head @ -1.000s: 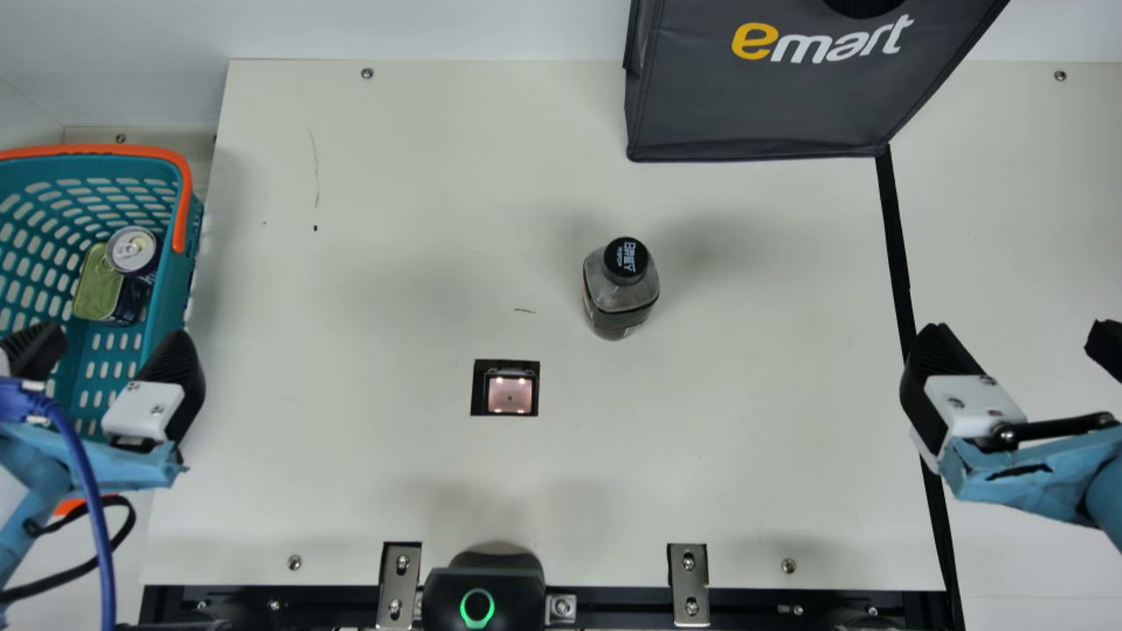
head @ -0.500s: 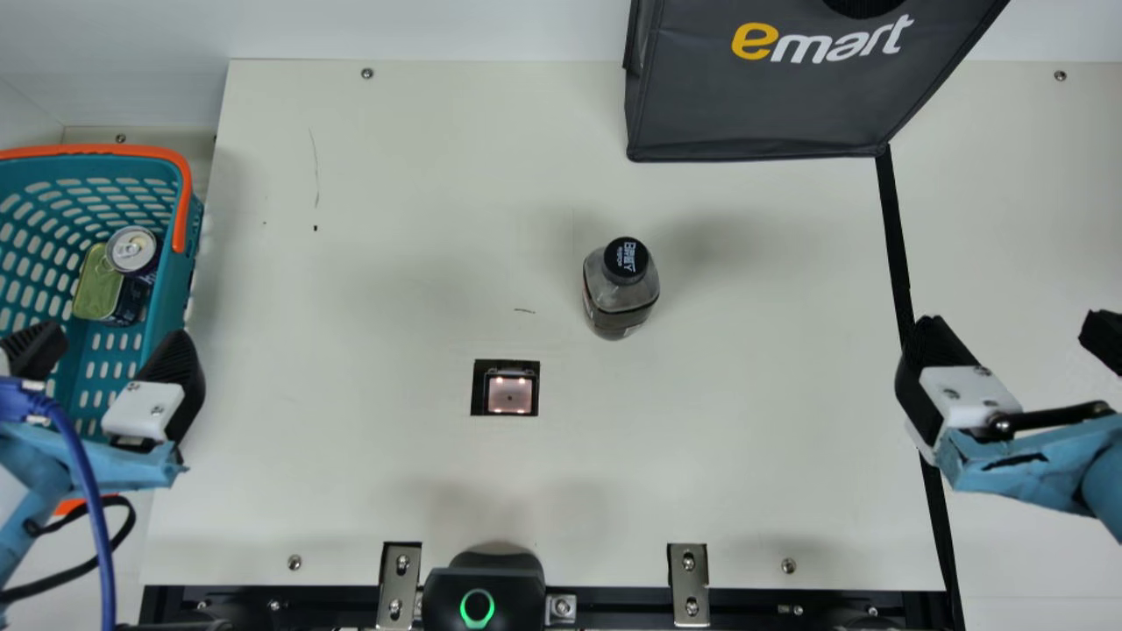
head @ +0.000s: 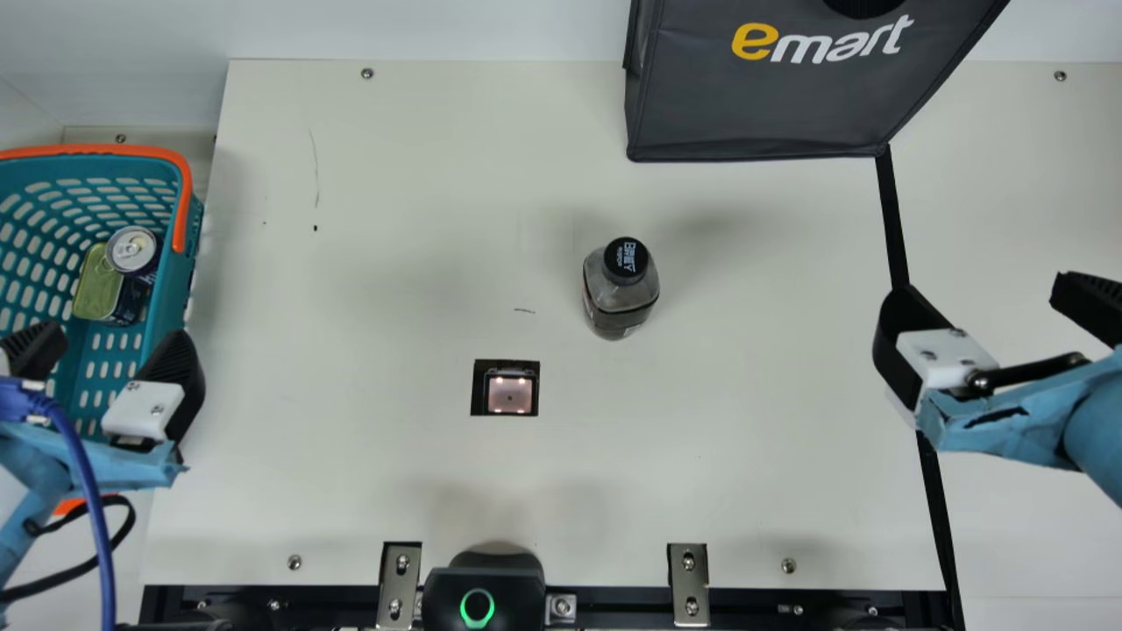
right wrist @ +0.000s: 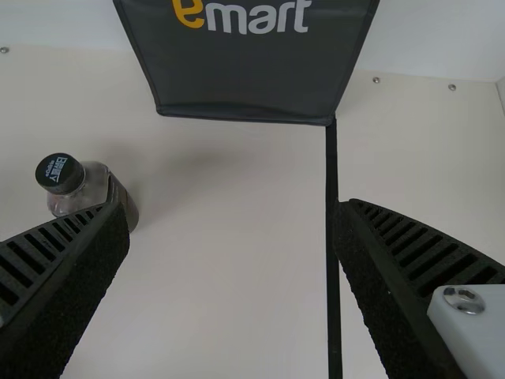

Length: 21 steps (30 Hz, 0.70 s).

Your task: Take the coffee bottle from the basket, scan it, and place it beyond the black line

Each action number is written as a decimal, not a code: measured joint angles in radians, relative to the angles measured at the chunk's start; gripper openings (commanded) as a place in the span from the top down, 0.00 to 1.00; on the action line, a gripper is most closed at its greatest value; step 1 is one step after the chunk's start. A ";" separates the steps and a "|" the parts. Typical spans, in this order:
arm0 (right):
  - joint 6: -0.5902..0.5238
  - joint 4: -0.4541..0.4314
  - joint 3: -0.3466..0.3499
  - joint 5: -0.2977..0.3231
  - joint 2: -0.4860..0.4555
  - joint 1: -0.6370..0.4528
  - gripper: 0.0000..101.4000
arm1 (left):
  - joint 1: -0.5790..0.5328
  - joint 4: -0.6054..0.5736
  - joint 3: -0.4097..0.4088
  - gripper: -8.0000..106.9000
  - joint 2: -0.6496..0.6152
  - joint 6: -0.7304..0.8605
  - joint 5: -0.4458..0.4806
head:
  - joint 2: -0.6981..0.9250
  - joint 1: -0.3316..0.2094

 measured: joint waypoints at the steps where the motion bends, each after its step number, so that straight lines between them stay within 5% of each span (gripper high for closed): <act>1: -0.003 0.000 -0.004 0.001 0.007 0.005 0.10 | 0.000 0.000 0.000 0.15 0.000 0.000 0.000 | -0.002 0.000; 21: -0.055 0.050 0.012 -0.073 0.102 0.046 0.10 | 0.000 0.000 0.000 0.15 0.000 0.000 0.000 | 0.000 0.000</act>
